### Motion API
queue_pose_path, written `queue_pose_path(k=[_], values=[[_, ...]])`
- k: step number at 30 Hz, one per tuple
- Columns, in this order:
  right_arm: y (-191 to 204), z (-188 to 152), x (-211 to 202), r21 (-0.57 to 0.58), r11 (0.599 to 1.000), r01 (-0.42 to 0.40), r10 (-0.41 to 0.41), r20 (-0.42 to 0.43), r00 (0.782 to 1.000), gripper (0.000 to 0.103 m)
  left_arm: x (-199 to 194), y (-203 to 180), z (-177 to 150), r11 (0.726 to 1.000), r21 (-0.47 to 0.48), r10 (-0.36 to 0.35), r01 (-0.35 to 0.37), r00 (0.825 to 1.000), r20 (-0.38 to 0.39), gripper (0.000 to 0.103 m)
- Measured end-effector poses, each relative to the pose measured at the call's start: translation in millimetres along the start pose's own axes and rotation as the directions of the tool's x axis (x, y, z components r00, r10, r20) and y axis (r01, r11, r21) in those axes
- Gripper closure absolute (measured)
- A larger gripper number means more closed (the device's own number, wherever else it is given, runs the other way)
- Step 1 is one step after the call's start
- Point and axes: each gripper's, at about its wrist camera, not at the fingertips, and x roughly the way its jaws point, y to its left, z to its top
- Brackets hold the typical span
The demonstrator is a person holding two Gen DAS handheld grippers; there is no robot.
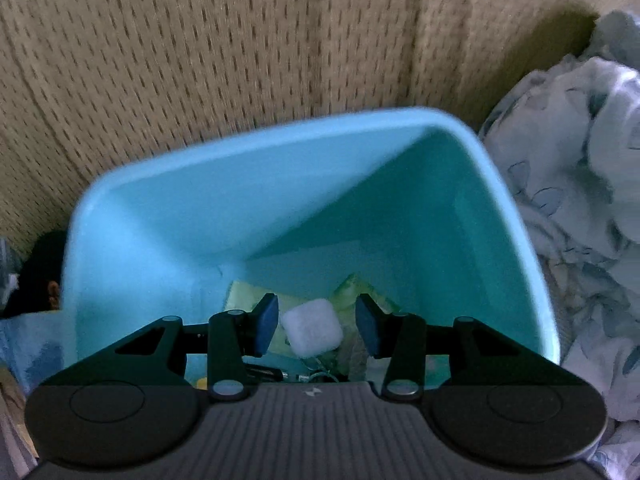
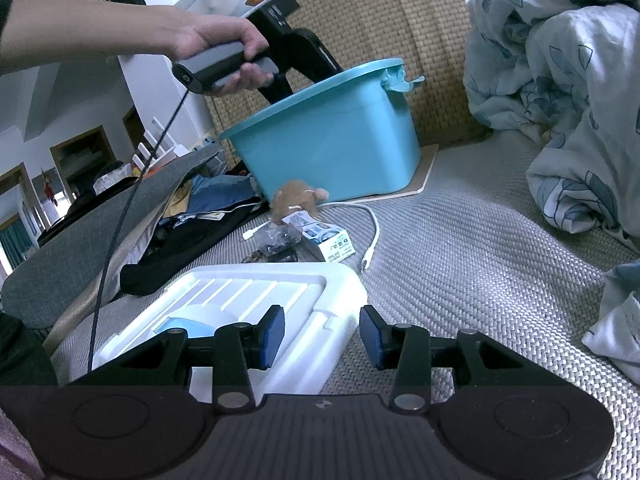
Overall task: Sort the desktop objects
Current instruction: 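Lower the earbud case into the bin and open the left gripper, then withdraw the left gripper from the bin back toward the tray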
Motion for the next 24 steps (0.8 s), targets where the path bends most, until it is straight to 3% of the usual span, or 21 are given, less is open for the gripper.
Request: queue_pose_path(k=[13, 19, 24], values=[[3.1, -0.5, -1.3, -0.02, 1.0, 0.003, -0.003, 0.0, 1.0, 0.056, -53.1, 17.8, -40.4, 0.999, 0.008, 0.03, -0.032, 0.987, 0.161, 0.056], [4.7, -1.5, -2.2, -0.027, 1.0, 0.002, -0.002, -0.001, 1.0, 0.056, -89.3, 7.6, -61.0, 0.993, 0.049, 0.093, -0.108, 0.964, 0.251, 0.056], [6.8, -1.6, -3.9, -0.034, 0.999, 0.007, -0.007, 0.002, 1.0, 0.056, -104.5, 2.1, -80.4, 0.994, 0.038, 0.084, -0.099, 0.954, 0.289, 0.056]])
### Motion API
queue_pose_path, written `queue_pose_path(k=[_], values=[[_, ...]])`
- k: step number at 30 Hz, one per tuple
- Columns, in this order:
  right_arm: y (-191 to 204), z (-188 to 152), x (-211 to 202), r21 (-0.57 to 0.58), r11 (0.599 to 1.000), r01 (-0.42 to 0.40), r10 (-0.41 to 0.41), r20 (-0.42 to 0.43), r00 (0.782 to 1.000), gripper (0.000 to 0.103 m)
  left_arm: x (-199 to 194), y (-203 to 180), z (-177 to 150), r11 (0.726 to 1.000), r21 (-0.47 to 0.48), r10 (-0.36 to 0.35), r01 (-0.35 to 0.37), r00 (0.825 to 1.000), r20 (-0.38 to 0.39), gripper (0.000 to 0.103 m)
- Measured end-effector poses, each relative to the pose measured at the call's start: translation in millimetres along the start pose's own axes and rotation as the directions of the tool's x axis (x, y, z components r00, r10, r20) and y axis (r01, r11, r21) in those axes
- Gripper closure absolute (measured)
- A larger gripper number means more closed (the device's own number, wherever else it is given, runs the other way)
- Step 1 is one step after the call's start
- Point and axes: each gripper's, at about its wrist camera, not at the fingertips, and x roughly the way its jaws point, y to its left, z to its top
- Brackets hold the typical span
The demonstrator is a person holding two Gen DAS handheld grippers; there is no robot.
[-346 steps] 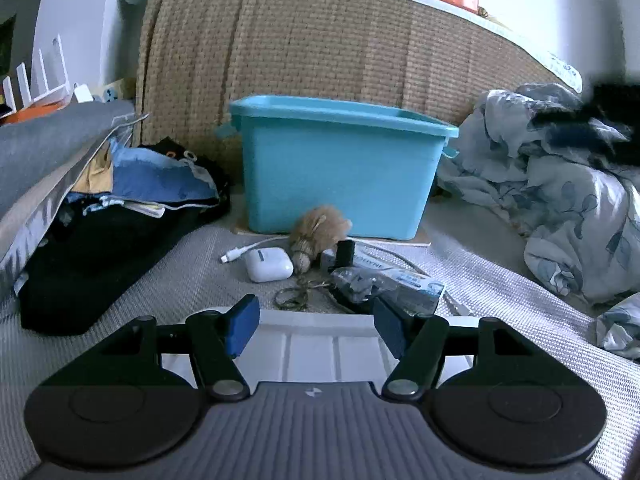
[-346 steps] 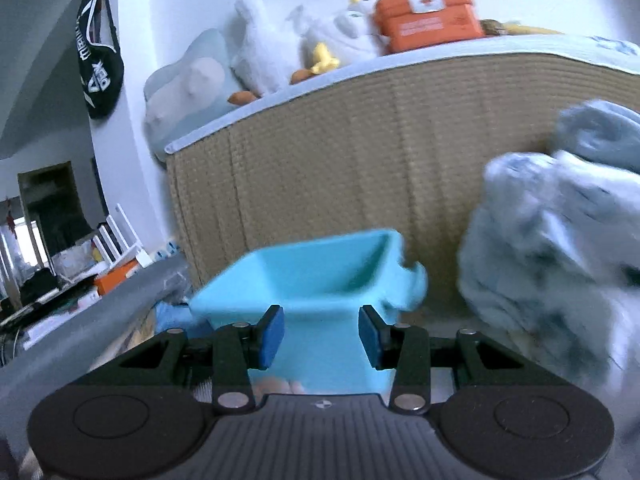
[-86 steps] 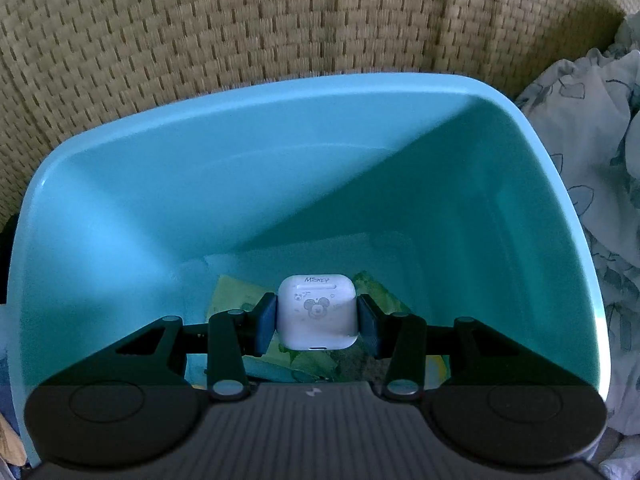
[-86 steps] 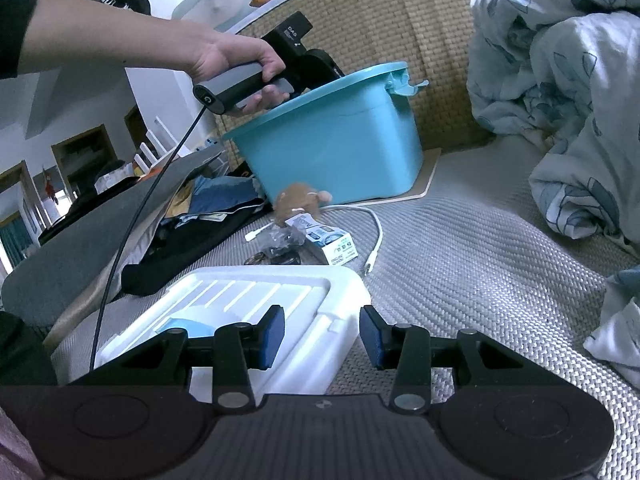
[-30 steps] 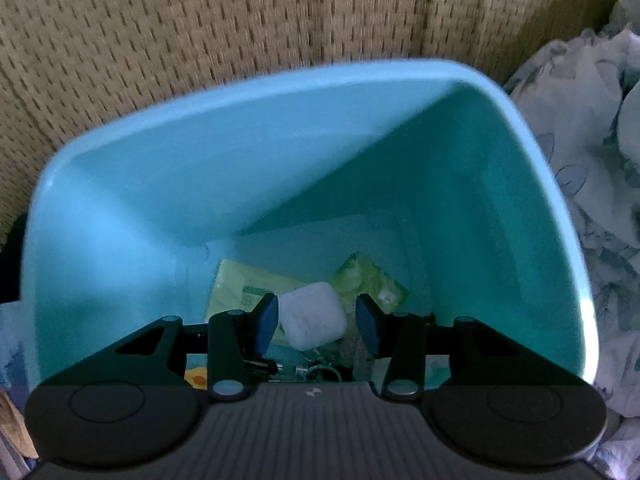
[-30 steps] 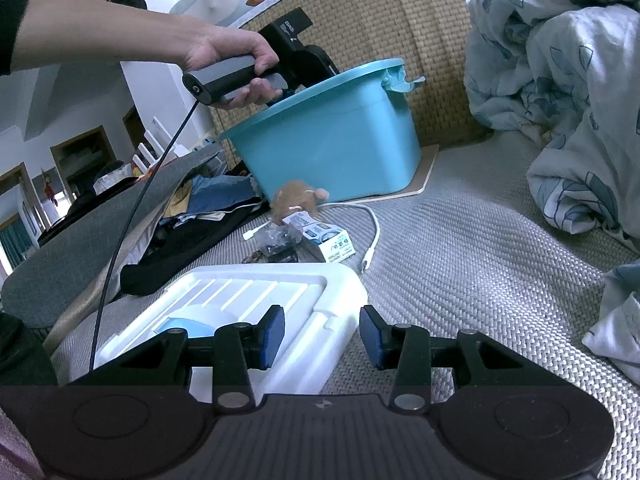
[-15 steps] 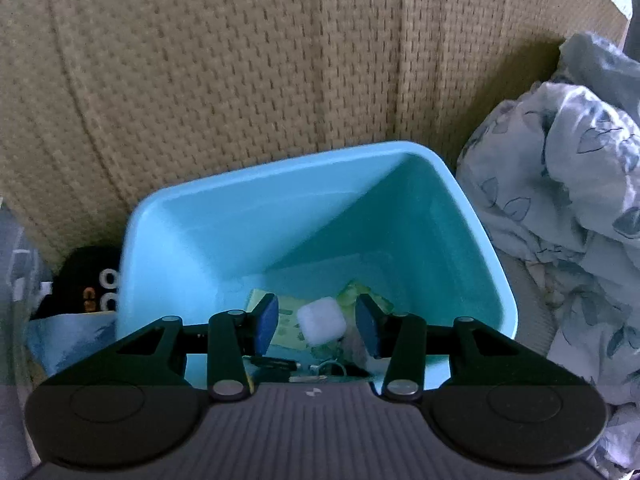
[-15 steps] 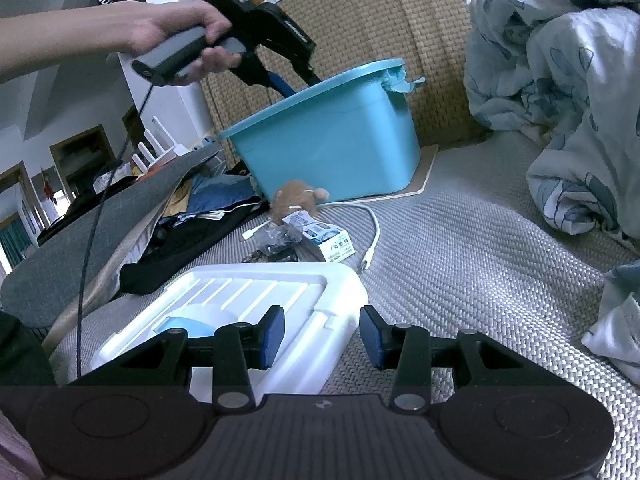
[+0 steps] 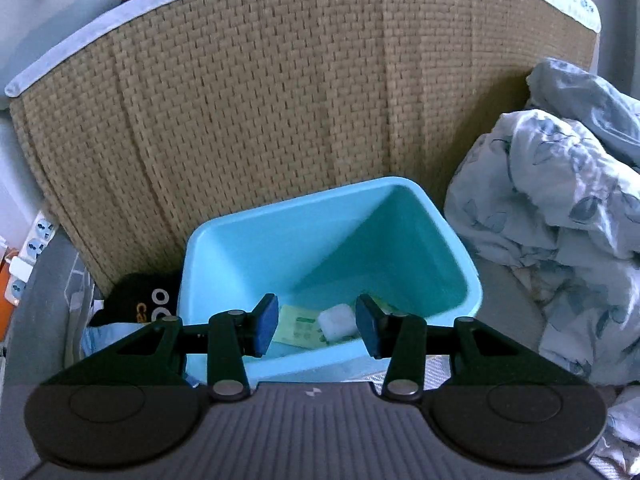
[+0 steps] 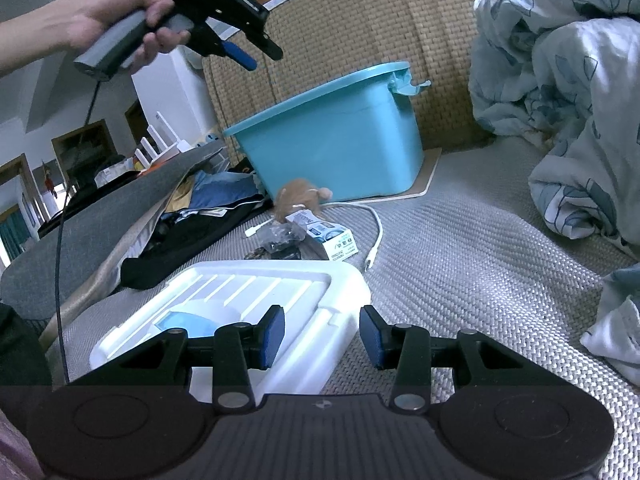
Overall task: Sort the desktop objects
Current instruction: 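Withdraw the left gripper from the bin back toward the tray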
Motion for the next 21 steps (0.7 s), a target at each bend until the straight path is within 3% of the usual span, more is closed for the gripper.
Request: queue_pose_path(k=[8, 14, 21], values=[[0.2, -0.8, -4.1, 0.0, 1.0, 0.014, -0.014, 0.004, 1.0, 0.056, -18.9, -4.7, -29.8, 1.0, 0.006, 0.017, -0.017, 0.999, 0.034, 0.056], [0.7, -0.6, -6.8, 0.001, 1.0, 0.028, -0.028, 0.005, 1.0, 0.056, -37.8, -6.5, -57.4, 0.999, -0.045, 0.018, -0.014, 0.995, 0.102, 0.056], [2.0, -0.6, -11.5, -0.003, 0.999, 0.05, -0.05, 0.014, 0.999, 0.056, -51.1, -19.3, -108.3, 0.996, -0.089, 0.006, 0.007, 0.99, 0.142, 0.054]])
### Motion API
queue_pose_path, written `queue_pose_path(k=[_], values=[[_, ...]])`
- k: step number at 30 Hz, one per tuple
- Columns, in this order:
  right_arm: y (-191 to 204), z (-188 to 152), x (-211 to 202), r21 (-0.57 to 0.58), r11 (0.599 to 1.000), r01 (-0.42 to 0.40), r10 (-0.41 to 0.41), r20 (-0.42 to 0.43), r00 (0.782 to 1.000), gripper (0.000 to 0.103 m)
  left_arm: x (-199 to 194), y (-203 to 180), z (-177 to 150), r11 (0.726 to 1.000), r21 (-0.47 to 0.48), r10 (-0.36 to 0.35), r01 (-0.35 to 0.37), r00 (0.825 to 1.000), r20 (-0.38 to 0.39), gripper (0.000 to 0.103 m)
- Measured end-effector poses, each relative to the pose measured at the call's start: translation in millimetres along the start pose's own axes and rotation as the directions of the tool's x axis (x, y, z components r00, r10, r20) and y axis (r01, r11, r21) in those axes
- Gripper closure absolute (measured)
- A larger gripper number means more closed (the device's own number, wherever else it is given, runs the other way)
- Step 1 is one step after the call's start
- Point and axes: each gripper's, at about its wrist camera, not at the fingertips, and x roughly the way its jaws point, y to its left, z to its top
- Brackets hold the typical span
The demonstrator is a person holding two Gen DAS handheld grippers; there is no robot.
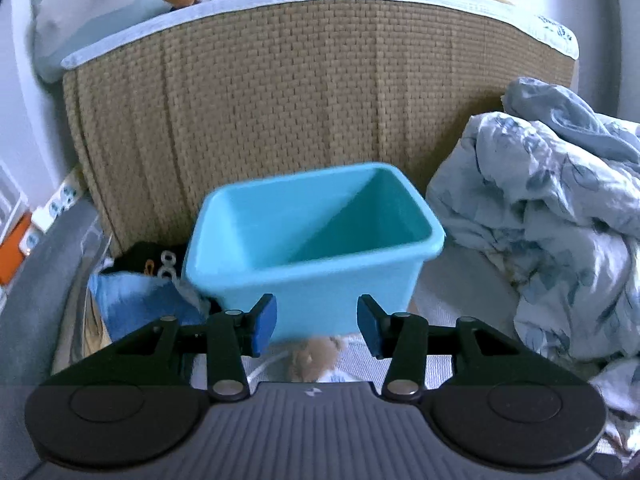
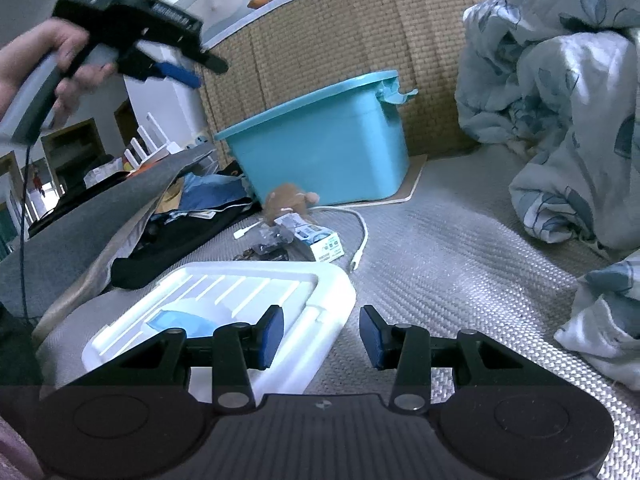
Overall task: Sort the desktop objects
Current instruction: 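Withdraw the left gripper from the bin back toward the tray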
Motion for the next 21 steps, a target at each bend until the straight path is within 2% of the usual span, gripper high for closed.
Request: queue_pose_path(k=[5, 11, 17, 21], values=[[-0.2, -0.5, -0.7, 0.004, 1.0, 0.009, -0.009, -0.004, 1.0, 0.056, -10.3, -2.7, -41.1, 0.999, 0.022, 0.03, -0.03, 0.999, 0.011, 0.054], [3.5, -0.8, -2.5, -0.014, 0.999, 0.034, -0.034, 0.003, 0.999, 0.056, -19.8, 8.7, -77.5, 0.999, -0.009, 0.05, -0.05, 0.999, 0.013, 0.053], [5.2, -0.9, -4.9, -0.028, 0.998, 0.059, -0.059, 0.007, 0.998, 0.056, -25.2, 7.9, -109.0, 0.998, 0.004, 0.07, -0.07, 0.996, 0.048, 0.05], [9.2, -1.0, -4.8, -0.052, 0.995, 0.083, -0.082, 0.009, 0.997, 0.056, -24.1, -0.9, -133.7, 0.998, 0.039, 0.051, -0.055, 0.995, 0.089, 0.046]])
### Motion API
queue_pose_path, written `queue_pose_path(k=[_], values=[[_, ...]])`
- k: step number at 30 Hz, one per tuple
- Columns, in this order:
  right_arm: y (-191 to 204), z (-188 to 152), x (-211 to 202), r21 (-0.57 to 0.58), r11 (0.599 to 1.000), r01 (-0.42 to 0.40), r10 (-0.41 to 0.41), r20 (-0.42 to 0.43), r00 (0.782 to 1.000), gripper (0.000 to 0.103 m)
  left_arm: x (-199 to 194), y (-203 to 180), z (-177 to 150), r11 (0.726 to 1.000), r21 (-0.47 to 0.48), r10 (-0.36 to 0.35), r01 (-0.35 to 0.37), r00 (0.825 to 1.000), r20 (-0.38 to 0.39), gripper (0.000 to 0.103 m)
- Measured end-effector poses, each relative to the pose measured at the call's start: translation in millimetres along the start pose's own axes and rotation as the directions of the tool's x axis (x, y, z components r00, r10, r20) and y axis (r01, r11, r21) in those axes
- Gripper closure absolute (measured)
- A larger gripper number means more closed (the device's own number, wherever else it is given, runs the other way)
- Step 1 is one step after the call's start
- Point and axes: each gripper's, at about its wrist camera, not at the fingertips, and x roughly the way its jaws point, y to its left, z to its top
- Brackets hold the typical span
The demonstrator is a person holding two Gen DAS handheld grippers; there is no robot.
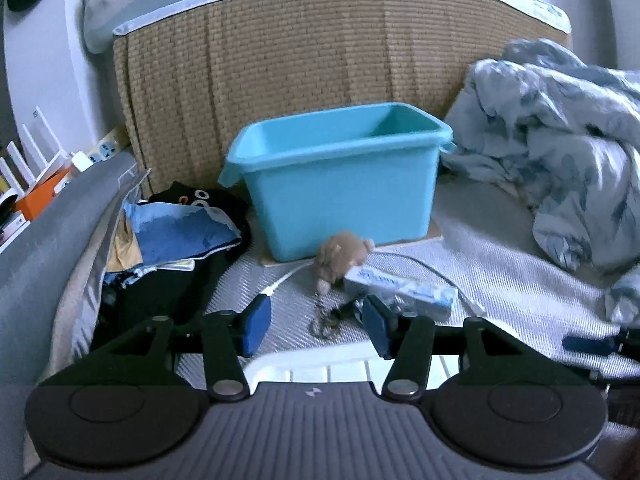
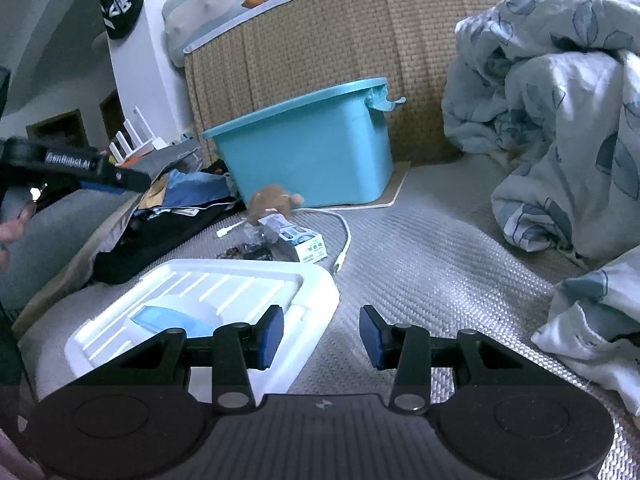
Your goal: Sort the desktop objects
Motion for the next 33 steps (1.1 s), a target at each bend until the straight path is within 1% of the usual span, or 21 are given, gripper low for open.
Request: queue_pose_path(k=[1, 3, 6, 8, 9, 11, 13, 16, 19, 22, 27, 33], values=[[1.5, -0.1, -0.9, -0.01, 1.0, 0.014, -0.014, 0.006, 1.0, 0.056, -0.3, -2.7, -6.6, 1.0, 0.016, -0.007, 0.006, 1.0, 0.016, 0.041], [4.2, -0.4, -3.5, -0.032, 0.999, 0.043, -0.042, 0.019, 0.999, 0.057, 2.1, -8.3, -19.8, 0.999, 0.038, 0.015, -0.016, 0.999, 0.03, 0.041], [3.2, -1.3, -5.1, -0.03, 0.998, 0.05, -0.05, 0.018, 0.999, 0.057, 6.4, -6.3, -34.8, 1.0, -0.013, 0.008, -0.007, 0.999, 0.05, 0.04], [2.5, -1.7, -4.8, -0.029, 0.998, 0.058, -0.058, 0.014, 0.998, 0.057, 8.2, -3.3, -42.3, 0.999, -0.045, 0.017, -0.014, 0.998, 0.067, 0.04], [2.6, -2.0, -4.0, -0.031, 0.998, 0.06, -0.06, 0.01, 0.998, 0.057, 8.6, -1.7, -43.4, 0.998, -0.056, 0.023, -0.019, 0.997, 0.074, 0.04], [3.2, -2.8, -2.0, -0.039, 0.997, 0.065, -0.065, 0.002, 0.998, 0.057, 8.5, 2.7, -42.6, 0.997, -0.081, 0.021, -0.014, 0.996, 0.089, 0.034], [4.5, -3.7, -1.0, -0.047, 0.997, 0.061, -0.061, -0.003, 0.998, 0.058, 8.8, 4.8, -42.9, 0.995, -0.101, 0.023, -0.013, 0.995, 0.096, 0.032], [6.8, -4.8, 1.2, -0.061, 0.996, 0.06, -0.06, -0.012, 0.998, 0.061, 12.0, 4.6, -46.2, 0.993, -0.117, 0.018, -0.008, 0.996, 0.083, 0.032], [7.2, -6.0, 4.1, -0.066, 0.995, 0.069, -0.071, -0.024, 0.997, 0.061, 14.7, 3.5, -47.5, 0.993, -0.119, 0.022, -0.013, 0.997, 0.08, 0.031], [6.5, -6.2, 5.1, -0.061, 0.995, 0.085, -0.087, -0.027, 0.996, 0.061, 15.6, 3.3, -47.4, 0.993, -0.12, 0.031, -0.02, 0.996, 0.088, 0.028], [2.1, -6.2, 7.8, -0.031, 0.995, 0.092, -0.094, -0.053, 0.994, 0.062, 16.3, 4.3, -48.5, 0.992, -0.129, 0.029, -0.017, 0.996, 0.088, 0.027], [5.2, -6.8, 7.5, -0.038, 0.993, 0.108, -0.11, -0.057, 0.992, 0.063, 18.5, 9.1, -49.3, 0.988, -0.156, 0.032, -0.021, 0.997, 0.069, 0.026]])
